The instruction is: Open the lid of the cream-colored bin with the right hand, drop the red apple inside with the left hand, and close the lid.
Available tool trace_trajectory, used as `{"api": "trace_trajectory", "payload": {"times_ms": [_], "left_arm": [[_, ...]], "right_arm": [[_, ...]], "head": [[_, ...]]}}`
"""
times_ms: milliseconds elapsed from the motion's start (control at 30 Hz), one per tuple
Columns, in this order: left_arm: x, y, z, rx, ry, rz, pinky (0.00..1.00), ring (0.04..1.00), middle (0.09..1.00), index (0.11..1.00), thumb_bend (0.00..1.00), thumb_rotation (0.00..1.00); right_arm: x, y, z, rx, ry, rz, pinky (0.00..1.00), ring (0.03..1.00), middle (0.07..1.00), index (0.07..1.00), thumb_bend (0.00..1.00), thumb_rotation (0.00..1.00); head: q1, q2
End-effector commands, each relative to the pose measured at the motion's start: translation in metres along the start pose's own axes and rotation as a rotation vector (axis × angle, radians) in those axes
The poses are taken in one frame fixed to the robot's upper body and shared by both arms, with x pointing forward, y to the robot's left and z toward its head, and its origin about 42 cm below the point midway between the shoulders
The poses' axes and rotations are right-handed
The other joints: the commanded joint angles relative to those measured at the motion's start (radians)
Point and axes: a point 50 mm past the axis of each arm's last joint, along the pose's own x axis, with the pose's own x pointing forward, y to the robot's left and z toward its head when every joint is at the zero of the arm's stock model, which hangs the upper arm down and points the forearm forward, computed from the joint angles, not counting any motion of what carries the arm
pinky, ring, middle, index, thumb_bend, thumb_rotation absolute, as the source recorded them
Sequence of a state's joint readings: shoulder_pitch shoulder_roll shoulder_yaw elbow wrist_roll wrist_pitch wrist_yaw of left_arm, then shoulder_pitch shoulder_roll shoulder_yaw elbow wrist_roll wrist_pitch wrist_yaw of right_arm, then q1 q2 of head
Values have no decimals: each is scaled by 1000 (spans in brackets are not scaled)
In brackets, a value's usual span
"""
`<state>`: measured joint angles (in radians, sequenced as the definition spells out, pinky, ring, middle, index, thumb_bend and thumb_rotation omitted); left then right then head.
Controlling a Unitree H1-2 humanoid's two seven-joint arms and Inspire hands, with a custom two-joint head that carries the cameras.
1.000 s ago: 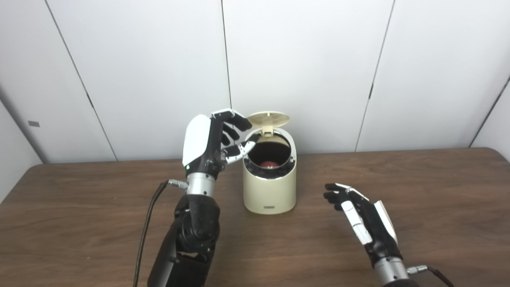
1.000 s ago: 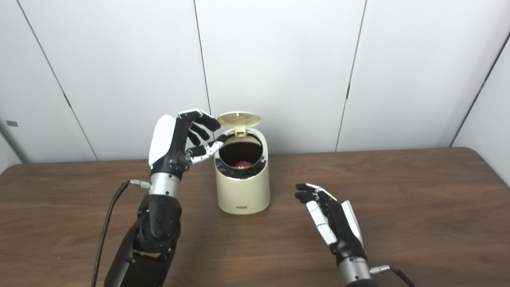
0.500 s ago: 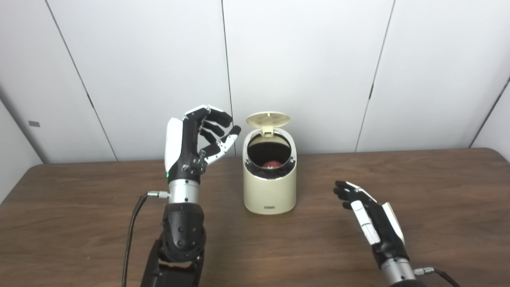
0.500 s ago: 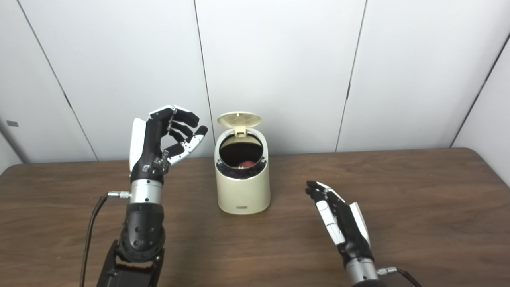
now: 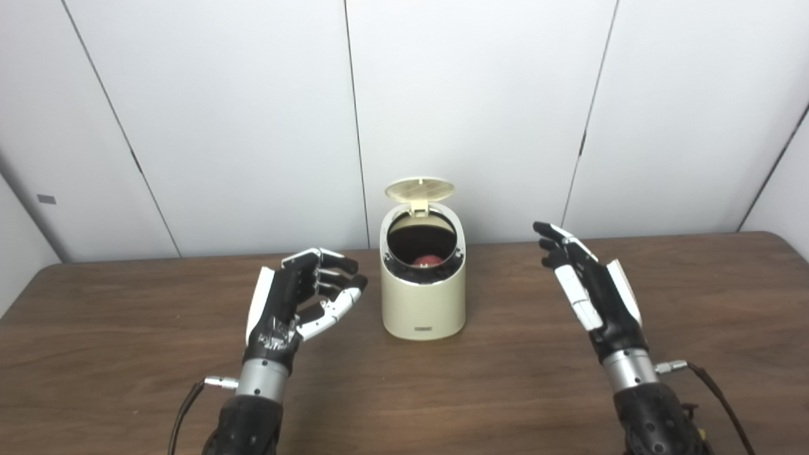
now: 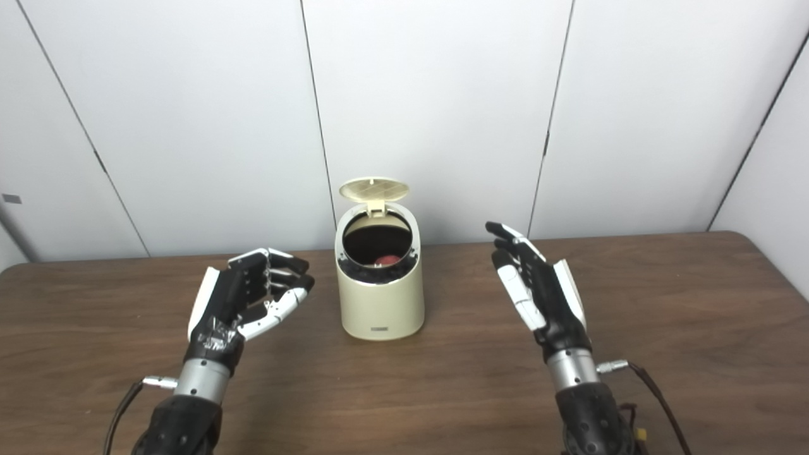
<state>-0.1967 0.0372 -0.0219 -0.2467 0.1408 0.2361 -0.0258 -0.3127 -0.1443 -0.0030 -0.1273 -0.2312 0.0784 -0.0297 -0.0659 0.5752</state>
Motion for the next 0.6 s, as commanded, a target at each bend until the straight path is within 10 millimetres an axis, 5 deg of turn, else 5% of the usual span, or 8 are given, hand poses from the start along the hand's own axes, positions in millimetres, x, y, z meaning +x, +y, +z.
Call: {"api": "trace_trajectory", "payload": {"times_ms": [0,233,567], "left_arm": [[2,3,9,-53,-55,0,630,694,746,762,397,797],[-16,-1,-25,-131,11,21,783,843,885,889,494,808],[-34,-13,-53,-196,69,67,852,881,916,933,539,807]], "right_arm": [[19,-7,27,-36,-88,-5,811,901,913,797,591,932],[51,-6,56,-95,-134,35,918,932,918,805,542,907],[96,6,88,-166,-185,92,759,843,898,854,567,849]], "head": [[0,0],[-7,-3],[-6,-7]]}}
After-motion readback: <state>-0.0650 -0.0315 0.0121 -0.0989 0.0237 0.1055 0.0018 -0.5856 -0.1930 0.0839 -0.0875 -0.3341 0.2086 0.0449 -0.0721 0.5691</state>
